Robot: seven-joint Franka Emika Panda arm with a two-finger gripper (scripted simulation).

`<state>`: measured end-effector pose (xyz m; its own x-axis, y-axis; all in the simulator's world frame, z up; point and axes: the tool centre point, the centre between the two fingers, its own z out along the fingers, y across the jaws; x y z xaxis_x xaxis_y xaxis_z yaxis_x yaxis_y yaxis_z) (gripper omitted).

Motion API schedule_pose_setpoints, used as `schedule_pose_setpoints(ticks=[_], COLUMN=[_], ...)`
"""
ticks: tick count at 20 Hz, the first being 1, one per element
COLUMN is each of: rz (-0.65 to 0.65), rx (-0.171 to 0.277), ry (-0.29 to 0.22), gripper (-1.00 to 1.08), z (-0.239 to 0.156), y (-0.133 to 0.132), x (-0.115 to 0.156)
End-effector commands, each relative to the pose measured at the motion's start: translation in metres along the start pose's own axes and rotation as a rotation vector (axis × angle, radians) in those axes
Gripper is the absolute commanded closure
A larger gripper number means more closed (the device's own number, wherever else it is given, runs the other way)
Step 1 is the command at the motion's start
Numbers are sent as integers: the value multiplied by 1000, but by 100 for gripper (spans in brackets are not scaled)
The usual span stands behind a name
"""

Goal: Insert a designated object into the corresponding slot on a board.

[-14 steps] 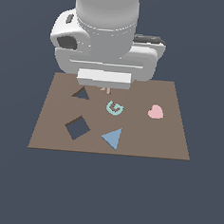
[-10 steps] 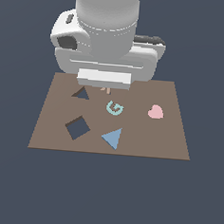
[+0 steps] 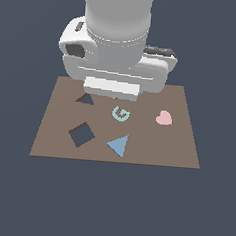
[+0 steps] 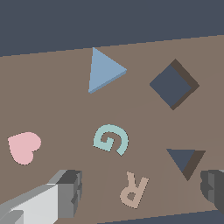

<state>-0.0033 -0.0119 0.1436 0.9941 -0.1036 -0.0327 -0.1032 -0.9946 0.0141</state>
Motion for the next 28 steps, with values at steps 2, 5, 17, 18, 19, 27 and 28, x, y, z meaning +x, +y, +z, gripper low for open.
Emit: schedule_pose_setpoints(ticks=[2,5,17,18,19,27,28], rz=[57,120,504,541,577,822,846], rx=[1,3,14,15,16,23,24], ry=[1,2,11,12,13,18,19], gripper=[-92,-92,-92,-92,-92,-92,-92], z=[5,11,45,48,51,72,74], y=[-5,-11,-37,-38,-40,-44,-44], x=[4,10,49,53,58,88,91])
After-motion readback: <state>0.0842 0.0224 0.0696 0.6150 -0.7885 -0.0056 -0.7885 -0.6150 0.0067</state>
